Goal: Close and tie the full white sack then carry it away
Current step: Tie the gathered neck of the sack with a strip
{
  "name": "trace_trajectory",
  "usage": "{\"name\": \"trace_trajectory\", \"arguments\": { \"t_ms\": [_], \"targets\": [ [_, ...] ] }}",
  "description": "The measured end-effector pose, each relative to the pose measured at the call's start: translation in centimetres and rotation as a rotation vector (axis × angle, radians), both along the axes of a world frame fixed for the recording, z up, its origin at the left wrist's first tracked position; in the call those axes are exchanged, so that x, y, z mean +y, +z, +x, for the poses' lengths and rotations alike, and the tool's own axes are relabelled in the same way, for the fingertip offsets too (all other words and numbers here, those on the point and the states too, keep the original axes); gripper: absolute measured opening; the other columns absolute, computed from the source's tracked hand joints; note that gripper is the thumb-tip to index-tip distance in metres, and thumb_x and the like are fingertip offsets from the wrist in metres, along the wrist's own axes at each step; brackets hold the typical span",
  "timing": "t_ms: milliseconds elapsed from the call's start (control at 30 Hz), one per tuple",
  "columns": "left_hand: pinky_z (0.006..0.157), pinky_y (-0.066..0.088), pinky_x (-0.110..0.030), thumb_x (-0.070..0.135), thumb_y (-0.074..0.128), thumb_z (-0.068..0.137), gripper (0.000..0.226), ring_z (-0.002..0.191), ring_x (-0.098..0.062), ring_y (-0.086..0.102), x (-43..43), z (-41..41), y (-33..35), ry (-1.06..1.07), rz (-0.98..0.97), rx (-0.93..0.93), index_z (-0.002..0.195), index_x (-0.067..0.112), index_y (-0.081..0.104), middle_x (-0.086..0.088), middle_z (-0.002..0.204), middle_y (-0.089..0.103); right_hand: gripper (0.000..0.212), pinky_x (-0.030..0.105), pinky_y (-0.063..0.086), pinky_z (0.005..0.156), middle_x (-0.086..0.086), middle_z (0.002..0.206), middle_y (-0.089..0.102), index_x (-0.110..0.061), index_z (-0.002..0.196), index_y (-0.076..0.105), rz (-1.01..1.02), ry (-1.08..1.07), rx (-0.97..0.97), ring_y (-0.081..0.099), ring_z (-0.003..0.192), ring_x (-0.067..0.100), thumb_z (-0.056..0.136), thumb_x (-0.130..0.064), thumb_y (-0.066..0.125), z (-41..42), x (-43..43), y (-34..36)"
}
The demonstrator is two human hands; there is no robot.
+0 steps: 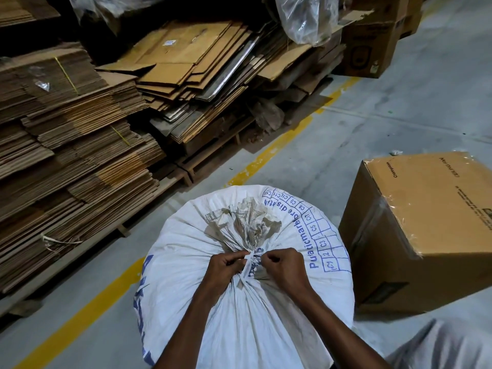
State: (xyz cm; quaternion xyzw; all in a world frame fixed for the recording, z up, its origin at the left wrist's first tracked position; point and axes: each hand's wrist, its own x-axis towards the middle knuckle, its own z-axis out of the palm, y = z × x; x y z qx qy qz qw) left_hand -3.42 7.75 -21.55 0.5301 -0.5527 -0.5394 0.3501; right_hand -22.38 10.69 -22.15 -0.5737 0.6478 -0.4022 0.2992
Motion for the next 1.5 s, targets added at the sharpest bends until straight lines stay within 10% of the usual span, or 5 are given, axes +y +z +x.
{"name": "trace_trajectory", "arguments": {
  "t_ms": [267, 567, 833, 1167, 1500],
  "targets": [
    [0.069, 0.051, -0.02, -0.001, 0.08, 0.078, 0.035, 0.076, -0.001, 0.068, -0.2, -0.8, 1.6, -0.034, -0.158, -0.137, 0.087, 0.033, 0.082, 0.005, 0.081, 0.08, 0.01, 0.022, 0.049, 0.06, 0.001, 0.066, 0.078, -0.017, 0.075, 0.084, 0.227, 0.067, -0.114, 0.07, 0.059, 0.002, 0.082, -0.016, 0.077, -0.3, -2.0, 0.5],
    [0.069, 0.039, -0.027, 0.029, 0.071, 0.081, 0.011, 0.083, -0.01, 0.044, -1.2, -2.5, 2.9, -0.232, -0.508, -0.709, 0.088, 0.036, 0.077, 0.01, 0.059, 0.064, 0.022, 0.027, 0.058, 0.05, 0.023, 0.073, 0.072, 0.016, 0.093, 0.073, 0.524, -0.183, -1.119, 0.067, 0.049, 0.022, 0.091, -0.006, 0.076, 1.9, 0.2, 2.6],
    [0.088, 0.053, -0.015, 0.001, 0.071, 0.083, 0.034, 0.1, 0.001, 0.071, -3.4, -0.7, 6.0, -0.382, -0.23, -0.479, 0.109, 0.023, 0.079, 0.007, 0.102, 0.078, 0.008, 0.027, 0.052, 0.047, 0.03, 0.08, 0.064, 0.011, 0.089, 0.071, 0.597, -0.166, -1.052, 0.059, 0.052, 0.026, 0.081, 0.011, 0.072, 1.3, -0.7, 3.5],
    [0.069, 0.054, -0.022, 0.013, 0.077, 0.074, 0.025, 0.073, 0.004, 0.069, -4.4, -2.4, 8.4, -0.585, -0.537, -0.762, 0.095, 0.026, 0.08, 0.005, 0.082, 0.079, 0.006, 0.028, 0.05, 0.048, 0.019, 0.063, 0.06, 0.01, 0.083, 0.069, 0.583, -0.073, -1.016, 0.055, 0.046, 0.023, 0.081, 0.012, 0.074, 0.2, -0.5, 4.0],
    [0.058, 0.045, -0.018, 0.02, 0.08, 0.076, 0.011, 0.052, 0.009, 0.05, -0.9, 1.3, 7.2, -0.096, -0.737, -0.647, 0.086, 0.025, 0.077, 0.008, 0.068, 0.07, 0.005, 0.03, 0.05, 0.051, 0.026, 0.069, 0.059, 0.013, 0.087, 0.069, 0.54, -0.207, -1.171, 0.056, 0.051, 0.026, 0.082, 0.013, 0.07, -0.9, -2.0, 4.1]
  ]
}}
